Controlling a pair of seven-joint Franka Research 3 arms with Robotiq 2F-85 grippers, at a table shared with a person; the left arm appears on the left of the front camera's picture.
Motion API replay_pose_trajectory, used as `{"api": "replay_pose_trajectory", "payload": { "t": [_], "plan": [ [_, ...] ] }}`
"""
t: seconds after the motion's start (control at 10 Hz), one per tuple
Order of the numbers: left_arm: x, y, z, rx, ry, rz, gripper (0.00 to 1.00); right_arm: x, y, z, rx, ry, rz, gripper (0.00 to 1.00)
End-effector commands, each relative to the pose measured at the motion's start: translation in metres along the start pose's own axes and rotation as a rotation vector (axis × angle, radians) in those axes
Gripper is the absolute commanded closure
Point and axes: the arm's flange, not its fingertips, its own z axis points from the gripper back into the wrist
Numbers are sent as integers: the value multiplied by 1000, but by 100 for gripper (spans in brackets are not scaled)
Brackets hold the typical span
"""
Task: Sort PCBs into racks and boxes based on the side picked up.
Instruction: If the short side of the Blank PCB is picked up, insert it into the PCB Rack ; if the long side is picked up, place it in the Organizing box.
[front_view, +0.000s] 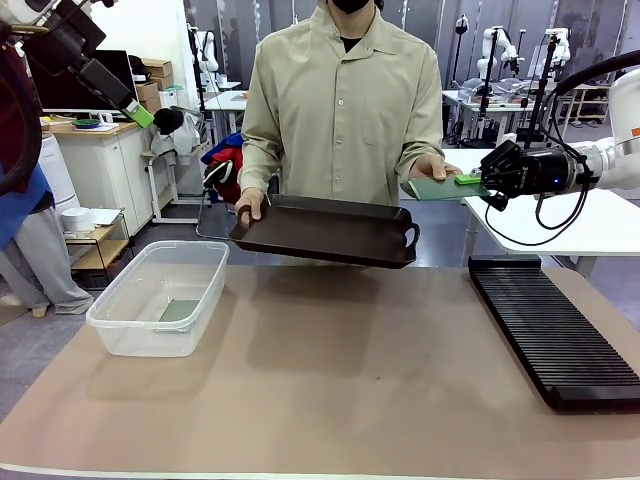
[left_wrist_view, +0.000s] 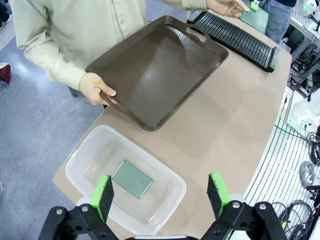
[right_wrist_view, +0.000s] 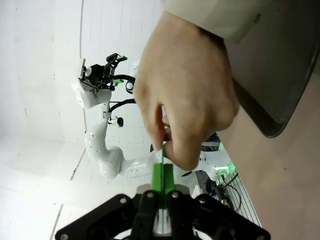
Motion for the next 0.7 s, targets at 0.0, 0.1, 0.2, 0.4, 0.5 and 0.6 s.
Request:
{"api": "replay_pose_trajectory", "payload": {
  "t": [0.0,0.1,0.2,0.4,0.5,0.6],
  "plan": [
    [-1,-2,0,-5,4,-1,0,0,0,0,0,1,0,100],
    [-1,-2,0,-5,4,-1,0,0,0,0,0,1,0,100],
    [-1,-2,0,-5,4,-1,0,0,0,0,0,1,0,100],
    [-1,-2,0,-5,4,-1,0,0,0,0,0,1,0,100],
    [-1,-2,0,-5,4,-1,0,0,0,0,0,1,0,100],
    [-1,-2,0,-5,4,-1,0,0,0,0,0,1,0,100]
  ]
}}
